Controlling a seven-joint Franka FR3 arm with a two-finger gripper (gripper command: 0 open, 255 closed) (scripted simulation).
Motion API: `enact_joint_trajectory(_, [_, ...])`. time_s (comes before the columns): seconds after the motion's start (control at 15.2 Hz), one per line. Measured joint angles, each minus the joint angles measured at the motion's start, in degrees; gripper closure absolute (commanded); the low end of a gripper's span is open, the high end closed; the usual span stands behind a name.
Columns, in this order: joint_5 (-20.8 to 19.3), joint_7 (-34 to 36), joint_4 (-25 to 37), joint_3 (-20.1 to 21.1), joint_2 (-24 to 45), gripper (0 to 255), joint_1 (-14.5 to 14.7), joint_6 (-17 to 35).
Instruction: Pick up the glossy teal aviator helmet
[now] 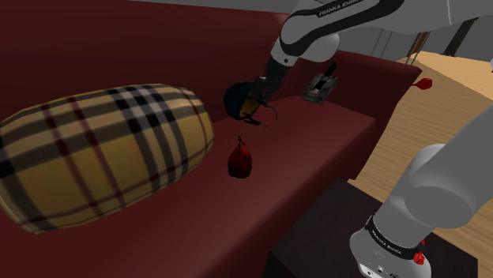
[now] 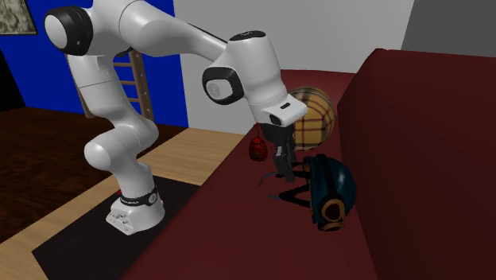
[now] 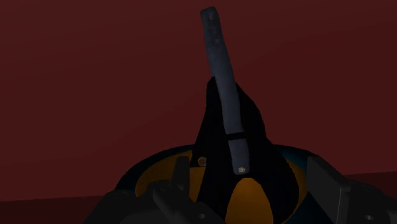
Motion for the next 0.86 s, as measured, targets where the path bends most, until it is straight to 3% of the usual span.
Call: enact_joint_trajectory(0.86, [-1.88,2.58,7.28,0.19,-2.19,255,-0.48,-9.41])
